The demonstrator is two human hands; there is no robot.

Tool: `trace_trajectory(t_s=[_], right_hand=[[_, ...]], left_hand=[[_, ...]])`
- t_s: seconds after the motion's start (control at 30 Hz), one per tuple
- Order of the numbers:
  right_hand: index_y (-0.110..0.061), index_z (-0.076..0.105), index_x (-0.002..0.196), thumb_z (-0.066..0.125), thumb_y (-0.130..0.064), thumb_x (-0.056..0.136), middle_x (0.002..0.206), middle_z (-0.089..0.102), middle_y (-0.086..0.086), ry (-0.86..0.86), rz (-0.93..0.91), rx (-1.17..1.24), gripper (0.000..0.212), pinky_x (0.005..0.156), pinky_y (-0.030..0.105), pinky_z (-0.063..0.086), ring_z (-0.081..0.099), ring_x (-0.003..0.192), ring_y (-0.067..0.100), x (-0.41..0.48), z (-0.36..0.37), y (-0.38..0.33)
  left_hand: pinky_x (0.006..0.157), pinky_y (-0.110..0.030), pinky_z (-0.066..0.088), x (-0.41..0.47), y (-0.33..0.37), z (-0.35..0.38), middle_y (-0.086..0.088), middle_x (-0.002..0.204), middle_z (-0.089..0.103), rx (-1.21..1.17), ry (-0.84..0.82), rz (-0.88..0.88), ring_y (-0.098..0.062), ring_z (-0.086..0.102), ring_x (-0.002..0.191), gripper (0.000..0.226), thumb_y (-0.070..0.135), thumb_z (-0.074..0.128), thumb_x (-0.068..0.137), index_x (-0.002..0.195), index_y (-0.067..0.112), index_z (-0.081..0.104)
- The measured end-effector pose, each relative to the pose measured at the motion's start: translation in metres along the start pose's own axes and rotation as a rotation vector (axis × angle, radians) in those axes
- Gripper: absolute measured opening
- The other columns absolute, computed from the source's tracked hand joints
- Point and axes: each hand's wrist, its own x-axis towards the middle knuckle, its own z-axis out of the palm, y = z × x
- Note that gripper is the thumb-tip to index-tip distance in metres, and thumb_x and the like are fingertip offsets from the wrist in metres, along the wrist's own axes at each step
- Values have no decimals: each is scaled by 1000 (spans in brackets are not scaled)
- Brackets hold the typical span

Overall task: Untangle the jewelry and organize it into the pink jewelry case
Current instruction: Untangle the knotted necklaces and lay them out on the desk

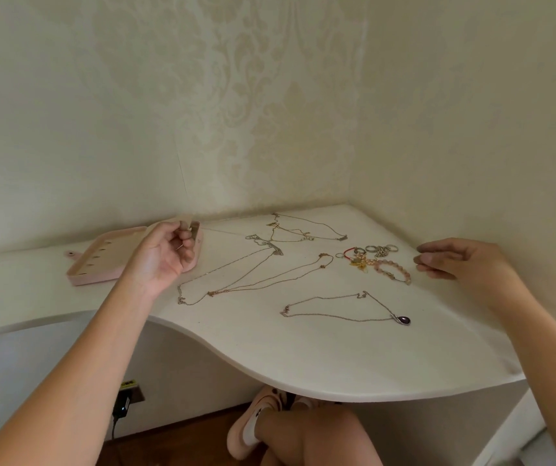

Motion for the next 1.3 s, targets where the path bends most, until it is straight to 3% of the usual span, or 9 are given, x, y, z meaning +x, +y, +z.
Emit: trace_trajectory(t_s=[0.2, 0.3, 0.43, 0.57, 0.7, 0.83, 1.07, 1.17, 1.3], right_hand=[[-6, 67, 78, 71, 2, 77, 73, 73, 3, -10, 8, 87, 9, 66, 16, 55, 67, 64, 9, -11, 14, 2], [-12, 72, 74, 79, -6, 72, 55, 63, -9, 10, 10, -8, 9, 58, 13, 40, 49, 50, 1, -15, 20, 2], [-13, 75, 74, 80, -10, 64, 68, 72, -7, -20, 29, 107, 12, 59, 5, 44, 58, 61, -1, -21, 31, 1], [-3, 74, 85, 81, -25, 47, 77, 73, 7, -54, 40, 234, 44, 61, 13, 52, 65, 63, 9, -25, 43, -1], [-2, 71, 81, 73, -3, 71, 69, 71, 6, -115, 15, 303, 11, 66, 18, 56, 67, 64, 12, -37, 57, -8], [-2, 70, 82, 69, 4, 75, 71, 70, 10, -185, 3, 312, 8, 64, 20, 56, 68, 65, 15, -54, 64, -14], [-19, 79, 83, 85, -31, 54, 76, 72, 8, -228, -38, 290, 33, 80, 34, 49, 68, 71, 17, -78, 52, -20], [-17, 79, 84, 91, -48, 39, 77, 73, 8, -225, -67, 330, 56, 74, 23, 55, 70, 71, 16, -84, 45, -18], [-13, 79, 79, 82, -30, 53, 75, 72, 12, -205, -59, 420, 30, 64, 22, 56, 70, 69, 18, -90, 43, -20]], left_hand=[[45, -15, 41, 4, -14, 18, 1, 66, 51, -43, -26, 18, -8, 49, 50, 30, 15, 39, 97, 68, 15, 47], [45, -15, 41, 6, -18, 30, 4, 60, 51, 10, -41, 52, -7, 48, 50, 29, 19, 38, 100, 71, 16, 43], [48, -15, 45, 4, -23, 42, 6, 60, 58, 192, -38, 123, -4, 52, 52, 23, 18, 46, 99, 78, 13, 54], [58, -16, 51, -6, -28, 55, 6, 65, 64, 297, -84, 156, -5, 60, 60, 14, 6, 51, 95, 89, 8, 63], [53, -18, 49, -24, -40, 80, -1, 60, 62, 367, -150, 70, -10, 57, 55, 22, -5, 43, 94, 86, 3, 61], [41, -19, 25, -41, -54, 99, 1, 50, 37, 409, -181, -71, -11, 29, 44, 29, -8, 29, 87, 77, 5, 52], [37, -17, 17, -33, -36, 96, 10, 42, 24, 44, 44, 53, -5, 20, 34, 28, 0, 25, 88, 75, 10, 47], [36, -17, 18, -18, -19, 86, 10, 41, 23, -38, 104, 71, -5, 19, 35, 26, 4, 27, 90, 73, 12, 46], [37, -17, 19, -7, -10, 78, 9, 44, 20, -94, 146, 41, -7, 19, 37, 25, 9, 32, 91, 74, 13, 51]])
